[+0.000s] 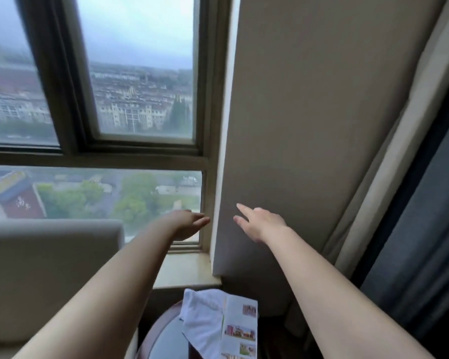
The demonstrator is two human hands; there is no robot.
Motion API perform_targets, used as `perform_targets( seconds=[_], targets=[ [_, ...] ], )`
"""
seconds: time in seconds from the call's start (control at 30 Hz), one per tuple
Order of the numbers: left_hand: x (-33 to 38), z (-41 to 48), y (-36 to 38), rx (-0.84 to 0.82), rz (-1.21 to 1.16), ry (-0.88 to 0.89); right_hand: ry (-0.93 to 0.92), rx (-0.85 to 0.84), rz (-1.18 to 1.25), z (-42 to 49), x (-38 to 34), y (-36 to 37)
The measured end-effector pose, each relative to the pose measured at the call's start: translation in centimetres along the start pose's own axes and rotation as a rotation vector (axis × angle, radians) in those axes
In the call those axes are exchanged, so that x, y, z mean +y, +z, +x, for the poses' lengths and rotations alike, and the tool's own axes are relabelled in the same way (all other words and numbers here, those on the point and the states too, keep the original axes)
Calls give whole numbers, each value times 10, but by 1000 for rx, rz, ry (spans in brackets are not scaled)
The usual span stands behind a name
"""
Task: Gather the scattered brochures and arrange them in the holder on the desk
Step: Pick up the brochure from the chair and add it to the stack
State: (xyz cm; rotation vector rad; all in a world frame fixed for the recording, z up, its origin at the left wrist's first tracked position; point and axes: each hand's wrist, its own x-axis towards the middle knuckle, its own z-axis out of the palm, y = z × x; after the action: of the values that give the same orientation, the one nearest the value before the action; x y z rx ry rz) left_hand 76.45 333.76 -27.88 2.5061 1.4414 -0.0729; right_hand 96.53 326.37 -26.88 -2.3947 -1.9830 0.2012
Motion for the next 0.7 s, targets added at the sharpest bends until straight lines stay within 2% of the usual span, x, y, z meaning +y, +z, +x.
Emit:
perform_targets(
  seconds=[0.1,0.23,0.47,0.7],
  targets=[
    [-8,-38,-46,34,7,10,-35,33,-47,-23,-39,-42],
    [-42,-88,-76,55,28,5,3,27,-74,-55,-87,-63],
    [-131,-173,-109,57,143,-5,64,47,-79,-110,-198,-59],
    [-231,-263,-125,132,175,-39,-59,35,-104,-154,-344,-49]
  ],
)
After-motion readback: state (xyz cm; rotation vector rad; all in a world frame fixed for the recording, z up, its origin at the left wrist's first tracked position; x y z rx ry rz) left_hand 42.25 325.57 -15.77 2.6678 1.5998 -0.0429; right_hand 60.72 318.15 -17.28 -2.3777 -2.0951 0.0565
